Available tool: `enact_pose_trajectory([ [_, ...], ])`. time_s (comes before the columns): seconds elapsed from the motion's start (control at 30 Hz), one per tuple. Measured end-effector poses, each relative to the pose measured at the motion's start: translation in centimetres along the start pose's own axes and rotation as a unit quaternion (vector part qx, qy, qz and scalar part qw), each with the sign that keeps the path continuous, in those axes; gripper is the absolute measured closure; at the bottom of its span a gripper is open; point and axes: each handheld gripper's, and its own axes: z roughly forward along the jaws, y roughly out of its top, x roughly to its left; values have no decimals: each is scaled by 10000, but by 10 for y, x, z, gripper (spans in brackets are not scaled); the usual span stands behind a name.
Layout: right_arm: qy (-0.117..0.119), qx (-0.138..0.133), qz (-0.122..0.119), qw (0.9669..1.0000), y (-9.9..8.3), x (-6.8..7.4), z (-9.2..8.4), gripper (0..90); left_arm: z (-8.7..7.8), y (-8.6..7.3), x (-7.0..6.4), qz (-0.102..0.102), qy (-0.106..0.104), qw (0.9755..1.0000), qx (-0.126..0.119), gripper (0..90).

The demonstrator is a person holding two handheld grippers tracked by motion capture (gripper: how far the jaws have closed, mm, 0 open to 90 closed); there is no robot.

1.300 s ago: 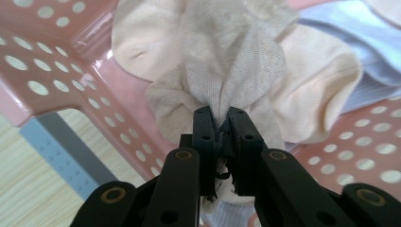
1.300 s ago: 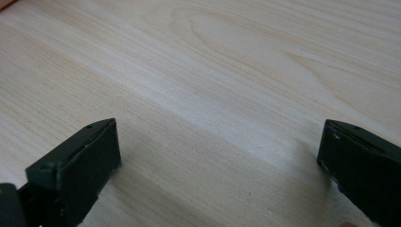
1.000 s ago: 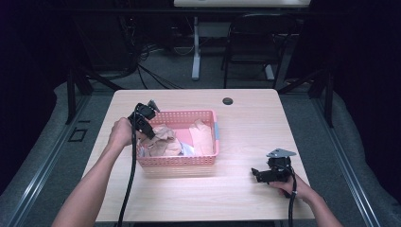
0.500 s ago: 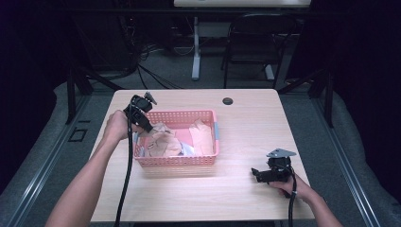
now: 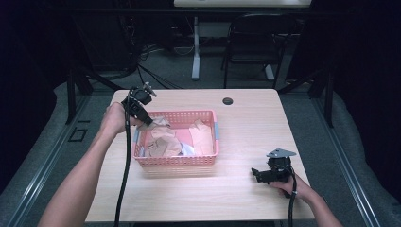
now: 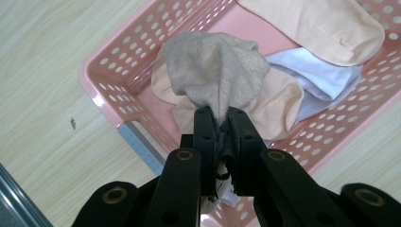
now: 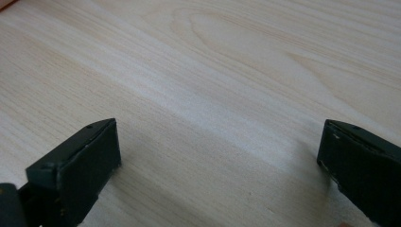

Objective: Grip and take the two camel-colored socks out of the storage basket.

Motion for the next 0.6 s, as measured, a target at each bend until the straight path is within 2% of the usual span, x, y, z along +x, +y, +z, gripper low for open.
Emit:
enact_pose_trajectory([
  [0.27,-10,9,-5,10000,0,0,0,0,-14,8,-3,100,38,9999,41,829],
  [0.6,4,-9,1,10000,0,0,0,0,-36,18,-6,203,121,9997,-57,829],
])
